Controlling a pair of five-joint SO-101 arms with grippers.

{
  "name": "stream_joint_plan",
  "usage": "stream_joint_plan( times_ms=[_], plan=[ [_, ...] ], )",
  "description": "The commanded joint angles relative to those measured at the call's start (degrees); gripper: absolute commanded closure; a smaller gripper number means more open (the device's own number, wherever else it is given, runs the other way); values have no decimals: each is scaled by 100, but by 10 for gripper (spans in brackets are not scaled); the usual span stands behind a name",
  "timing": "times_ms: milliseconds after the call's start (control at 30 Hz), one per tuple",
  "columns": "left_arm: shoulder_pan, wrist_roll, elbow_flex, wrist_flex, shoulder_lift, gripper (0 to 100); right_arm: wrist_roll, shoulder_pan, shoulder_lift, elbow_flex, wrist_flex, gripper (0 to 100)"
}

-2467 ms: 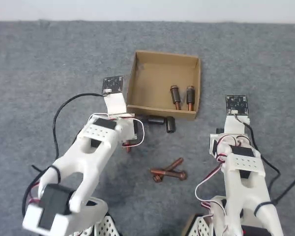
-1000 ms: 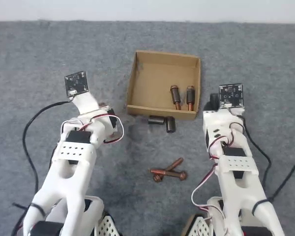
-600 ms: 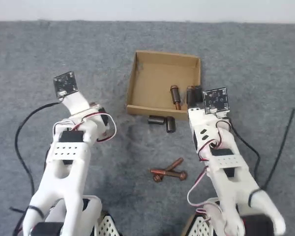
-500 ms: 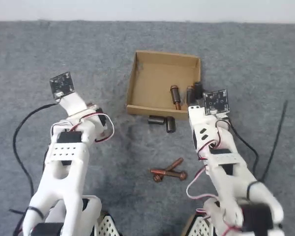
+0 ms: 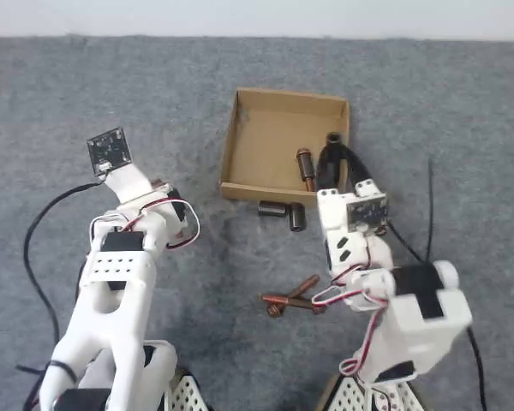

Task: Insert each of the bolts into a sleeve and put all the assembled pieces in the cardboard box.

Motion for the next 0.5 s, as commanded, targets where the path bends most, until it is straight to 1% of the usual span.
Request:
stream_joint_plan(
  times_ms=[0, 100, 200, 367, 467],
  plan=[
    [-35, 35, -92, -202, -299, 988, 53, -171, 453, -580, -620, 991],
    [-35, 26, -92, -211, -299, 988, 79, -295, 971, -958, -778, 991],
    [-35, 18, -4, -325, -308, 988, 88, -462, 1235, -958, -1051, 991],
    [-35, 18, 119, -624, -308, 988, 88, -892, 1077, -185, -1569, 991],
    [-35, 18, 119, -633, -308, 988, 70, -1077, 910, 149, -1631, 991]
  ],
)
